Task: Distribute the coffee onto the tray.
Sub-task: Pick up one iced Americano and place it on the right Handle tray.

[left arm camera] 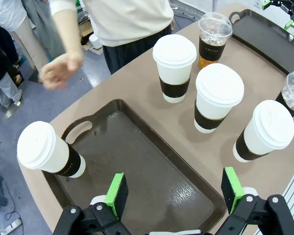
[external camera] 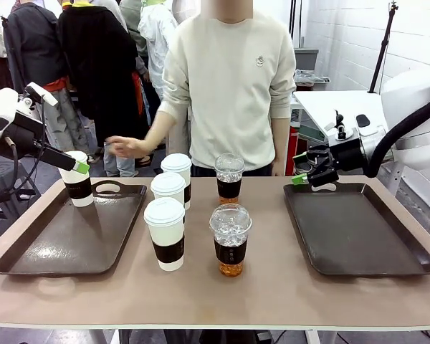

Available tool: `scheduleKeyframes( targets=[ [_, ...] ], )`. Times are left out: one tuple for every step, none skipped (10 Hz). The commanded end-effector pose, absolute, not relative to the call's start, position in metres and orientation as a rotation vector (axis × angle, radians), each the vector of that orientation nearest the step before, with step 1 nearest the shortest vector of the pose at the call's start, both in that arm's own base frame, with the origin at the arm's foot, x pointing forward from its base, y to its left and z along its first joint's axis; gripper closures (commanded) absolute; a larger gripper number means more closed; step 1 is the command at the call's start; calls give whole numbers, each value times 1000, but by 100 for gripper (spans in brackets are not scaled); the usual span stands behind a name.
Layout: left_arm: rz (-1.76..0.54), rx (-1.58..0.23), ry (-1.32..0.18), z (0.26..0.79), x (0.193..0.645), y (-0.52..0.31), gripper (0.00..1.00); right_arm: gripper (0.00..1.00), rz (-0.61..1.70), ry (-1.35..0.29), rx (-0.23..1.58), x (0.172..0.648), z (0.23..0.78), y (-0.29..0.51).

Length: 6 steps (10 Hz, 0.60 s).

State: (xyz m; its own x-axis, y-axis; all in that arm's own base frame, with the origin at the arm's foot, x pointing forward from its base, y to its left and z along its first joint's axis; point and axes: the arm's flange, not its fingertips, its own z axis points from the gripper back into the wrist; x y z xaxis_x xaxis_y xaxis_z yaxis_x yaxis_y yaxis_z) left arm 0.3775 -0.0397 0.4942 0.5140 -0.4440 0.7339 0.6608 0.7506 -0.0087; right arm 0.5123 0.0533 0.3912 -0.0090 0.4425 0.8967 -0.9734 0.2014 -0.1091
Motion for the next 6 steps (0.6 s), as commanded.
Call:
scheduleKeyframes(
  targets=[
    [-677,-312,-781,494,378,-39,0,0,1259,-1080,752,551,370,58],
    [-677,-312,-781,494,378,-39,0,0,1261,-1096,764,569,356,63],
    [-677,-312,-781,494,378,-39,0,0,1265,-1115,790,581,346,66],
    [-677,-312,-781,494,378,-39,0,0,1260,-1125,808,593,335,70],
    [-677,-312,-781,494,378,-39,0,0,1248,-1114,827,601,325,75],
    [-677,-312,-781,494,378,-39,0,0,1244,-1098,846,607,321,79]
  ],
)
